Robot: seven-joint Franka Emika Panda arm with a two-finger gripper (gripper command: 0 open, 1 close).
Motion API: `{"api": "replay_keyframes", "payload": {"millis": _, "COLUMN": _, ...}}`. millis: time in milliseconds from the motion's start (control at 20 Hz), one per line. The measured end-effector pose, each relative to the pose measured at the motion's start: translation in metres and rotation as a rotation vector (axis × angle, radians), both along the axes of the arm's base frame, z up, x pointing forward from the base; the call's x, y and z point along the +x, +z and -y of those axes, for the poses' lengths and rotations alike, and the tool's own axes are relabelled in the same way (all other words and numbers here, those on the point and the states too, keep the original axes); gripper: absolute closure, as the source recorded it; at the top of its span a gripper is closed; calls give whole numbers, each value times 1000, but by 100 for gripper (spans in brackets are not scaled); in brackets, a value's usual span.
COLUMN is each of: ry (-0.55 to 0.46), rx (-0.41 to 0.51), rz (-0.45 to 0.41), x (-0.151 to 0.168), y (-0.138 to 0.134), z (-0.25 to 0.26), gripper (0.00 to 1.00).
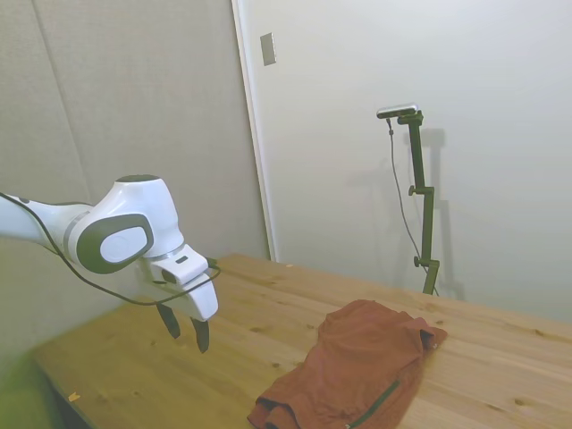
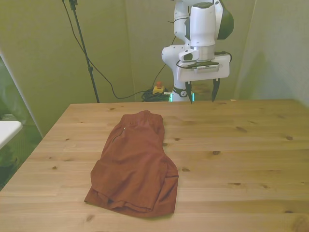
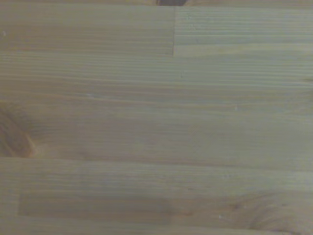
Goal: Unfold the shorts
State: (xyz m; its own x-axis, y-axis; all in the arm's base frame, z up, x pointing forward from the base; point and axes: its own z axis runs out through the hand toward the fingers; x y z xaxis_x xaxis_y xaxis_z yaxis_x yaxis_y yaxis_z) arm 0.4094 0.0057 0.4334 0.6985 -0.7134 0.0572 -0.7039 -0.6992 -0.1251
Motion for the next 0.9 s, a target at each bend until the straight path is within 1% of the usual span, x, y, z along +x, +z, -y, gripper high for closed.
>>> {"api": "replay_keyframes", "payload": {"millis": 100, "ry": 0, "rx": 0, "rz": 5, "x": 1, "y": 0, "z": 0, "gripper": 0}}
{"api": "replay_keyframes", "payload": {"millis": 200, "ry": -6, "rx": -1, "rz": 29, "x": 6, "y": 2, "z": 3, "gripper": 0}}
{"api": "replay_keyframes", "payload": {"millis": 300, "ry": -22, "rx": -11, "rz": 63, "x": 16, "y": 8, "z": 14, "gripper": 0}}
{"api": "replay_keyframes", "payload": {"millis": 400, "ry": -52, "rx": -17, "rz": 96, "x": 32, "y": 20, "z": 33, "gripper": 0}}
{"api": "replay_keyframes", "payload": {"millis": 550, "ry": -117, "rx": -25, "rz": 135, "x": 63, "y": 41, "z": 76, "gripper": 0}}
{"api": "replay_keyframes", "payload": {"millis": 650, "ry": -151, "rx": -28, "rz": 151, "x": 88, "y": 49, "z": 112, "gripper": 0}}
{"api": "replay_keyframes", "payload": {"millis": 900, "ry": -213, "rx": -28, "rz": 174, "x": 137, "y": 47, "z": 207, "gripper": 0}}
